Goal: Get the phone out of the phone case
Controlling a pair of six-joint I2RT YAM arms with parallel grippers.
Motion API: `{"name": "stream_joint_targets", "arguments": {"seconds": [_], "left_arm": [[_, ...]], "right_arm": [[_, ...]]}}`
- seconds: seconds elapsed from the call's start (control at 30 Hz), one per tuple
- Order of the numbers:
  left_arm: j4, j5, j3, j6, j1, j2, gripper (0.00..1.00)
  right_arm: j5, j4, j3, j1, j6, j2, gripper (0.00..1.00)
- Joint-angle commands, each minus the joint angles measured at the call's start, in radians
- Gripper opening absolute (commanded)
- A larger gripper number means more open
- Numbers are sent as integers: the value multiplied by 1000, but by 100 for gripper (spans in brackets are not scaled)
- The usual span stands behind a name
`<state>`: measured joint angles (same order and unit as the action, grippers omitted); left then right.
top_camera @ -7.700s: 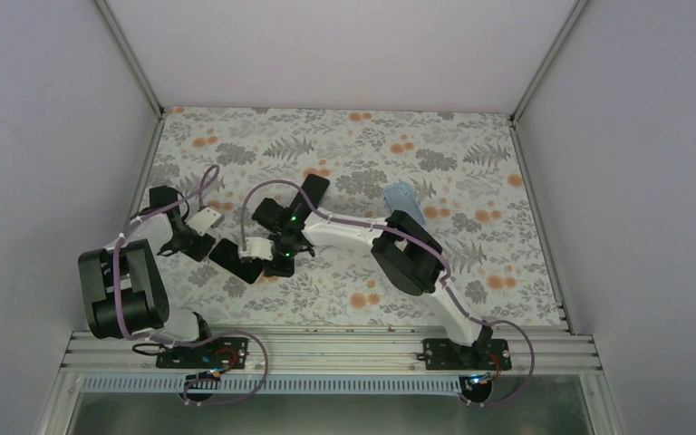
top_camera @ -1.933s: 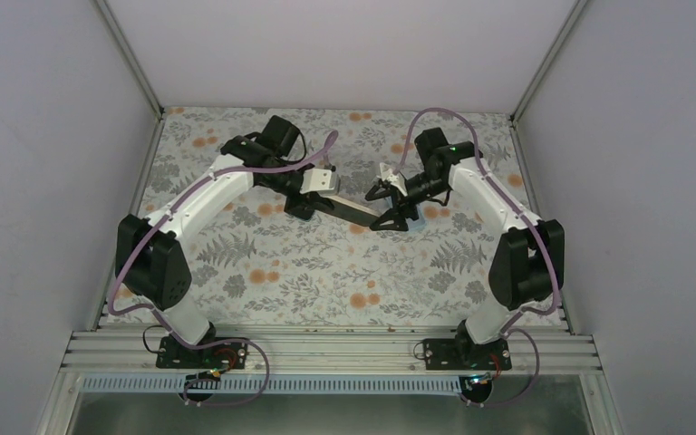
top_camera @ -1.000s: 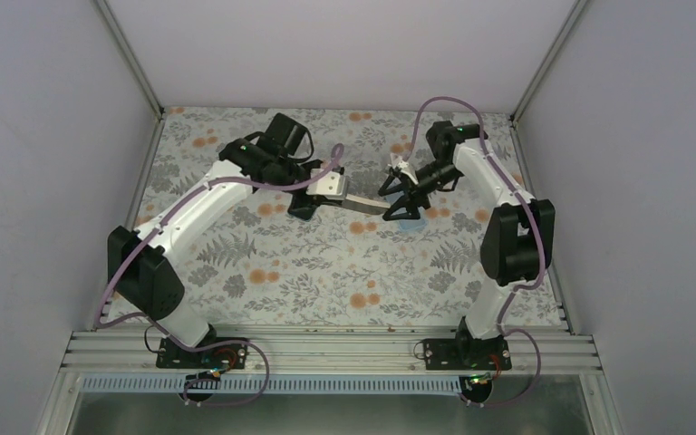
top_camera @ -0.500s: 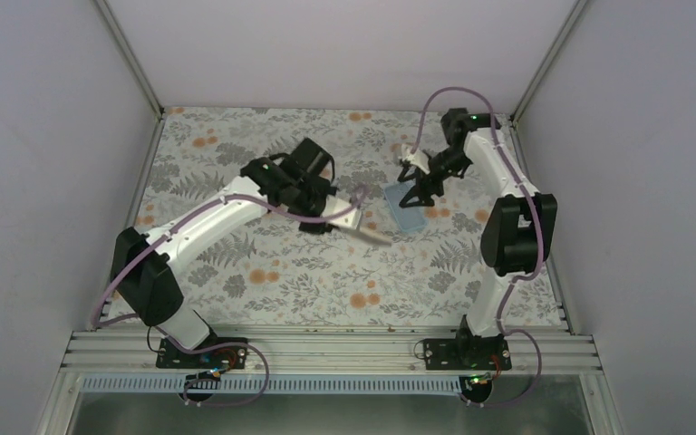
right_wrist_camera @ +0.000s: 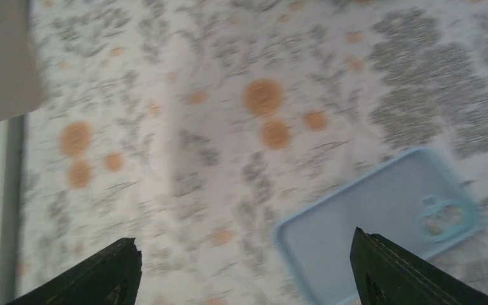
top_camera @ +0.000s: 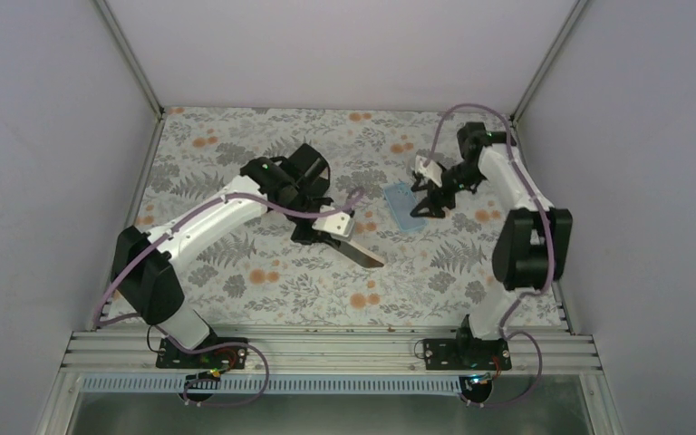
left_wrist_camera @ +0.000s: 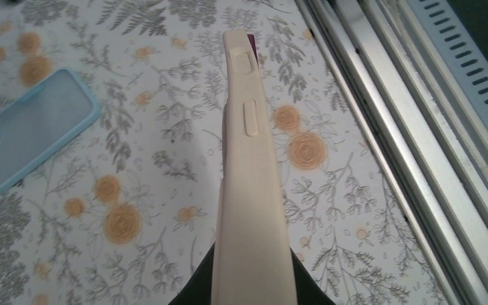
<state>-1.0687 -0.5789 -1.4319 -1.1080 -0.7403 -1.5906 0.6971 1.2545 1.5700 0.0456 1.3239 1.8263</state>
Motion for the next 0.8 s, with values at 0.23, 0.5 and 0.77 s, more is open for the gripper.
{"name": "stream_joint_targets", "arguments": {"seconds": [0.23, 0.5, 0.77], "left_arm": [[20, -270, -145, -45, 110, -70, 2], [43, -264, -119, -25, 110, -51, 2], [64, -228, -78, -27, 110, -38, 2]], "right_arm": [[120, -178, -448, 206, -219, -510, 83], [126, -359, -491, 246, -351, -566, 77], [142, -317, -469, 247, -324, -562, 77]]}}
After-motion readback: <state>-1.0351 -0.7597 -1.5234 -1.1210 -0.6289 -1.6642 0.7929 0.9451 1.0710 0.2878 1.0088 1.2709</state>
